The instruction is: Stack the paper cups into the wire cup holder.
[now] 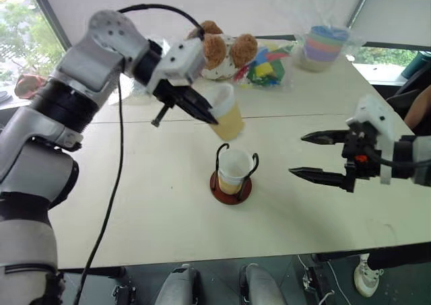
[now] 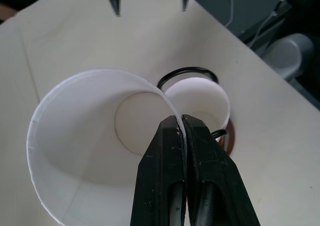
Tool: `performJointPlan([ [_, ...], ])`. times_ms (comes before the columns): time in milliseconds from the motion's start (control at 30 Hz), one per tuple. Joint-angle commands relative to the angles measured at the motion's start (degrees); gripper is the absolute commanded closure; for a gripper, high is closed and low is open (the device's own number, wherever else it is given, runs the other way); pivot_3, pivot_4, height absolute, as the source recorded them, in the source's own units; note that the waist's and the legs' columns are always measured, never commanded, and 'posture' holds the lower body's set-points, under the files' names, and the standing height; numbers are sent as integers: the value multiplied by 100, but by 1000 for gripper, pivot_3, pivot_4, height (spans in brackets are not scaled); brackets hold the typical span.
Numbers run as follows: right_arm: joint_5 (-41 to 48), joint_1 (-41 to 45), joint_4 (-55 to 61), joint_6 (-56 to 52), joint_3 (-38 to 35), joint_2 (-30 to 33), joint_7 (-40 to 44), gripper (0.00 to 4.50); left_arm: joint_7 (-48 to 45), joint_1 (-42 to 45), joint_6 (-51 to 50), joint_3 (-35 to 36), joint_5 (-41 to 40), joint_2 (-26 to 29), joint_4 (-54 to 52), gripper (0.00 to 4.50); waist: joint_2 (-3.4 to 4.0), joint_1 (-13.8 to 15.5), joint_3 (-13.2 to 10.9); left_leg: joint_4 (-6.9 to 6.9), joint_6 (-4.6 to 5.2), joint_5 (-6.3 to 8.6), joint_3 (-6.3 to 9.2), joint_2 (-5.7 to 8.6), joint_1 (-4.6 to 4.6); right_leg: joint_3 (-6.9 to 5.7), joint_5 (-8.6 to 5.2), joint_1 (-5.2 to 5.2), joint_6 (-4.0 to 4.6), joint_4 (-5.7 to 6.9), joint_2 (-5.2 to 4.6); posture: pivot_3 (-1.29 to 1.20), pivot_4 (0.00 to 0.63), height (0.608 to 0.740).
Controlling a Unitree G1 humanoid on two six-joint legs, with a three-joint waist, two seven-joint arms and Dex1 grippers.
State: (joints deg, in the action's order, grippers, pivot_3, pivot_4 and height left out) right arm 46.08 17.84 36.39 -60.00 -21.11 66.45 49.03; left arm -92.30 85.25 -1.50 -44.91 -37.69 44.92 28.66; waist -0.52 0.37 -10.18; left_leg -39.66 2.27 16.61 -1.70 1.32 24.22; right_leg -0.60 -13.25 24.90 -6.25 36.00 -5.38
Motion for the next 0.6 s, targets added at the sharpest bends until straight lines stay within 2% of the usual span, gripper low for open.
performJointPlan([
  [33,227,-168,401,-228,-578,-4,-246,323,-20,302,262,-250,-458,-108,-29,4441,0,21,0,-4,0,0,0,0,0,0,0,0,0,2,1,0,150,740],
  [333,725,-463,805,-547,-878,-156,-788,323,-20,657,1058,-1374,-545,-217,169,4441,-1,39,0,-24,1,0,0,1,4,3,0,-9,1,1,0,0,150,740],
  [600,819,-570,806,-427,-794,-238,-1041,323,-20,920,1377,-1868,-736,-378,245,4441,-2,38,0,-25,1,1,1,1,6,3,-1,-9,1,0,1,0,150,740],
])
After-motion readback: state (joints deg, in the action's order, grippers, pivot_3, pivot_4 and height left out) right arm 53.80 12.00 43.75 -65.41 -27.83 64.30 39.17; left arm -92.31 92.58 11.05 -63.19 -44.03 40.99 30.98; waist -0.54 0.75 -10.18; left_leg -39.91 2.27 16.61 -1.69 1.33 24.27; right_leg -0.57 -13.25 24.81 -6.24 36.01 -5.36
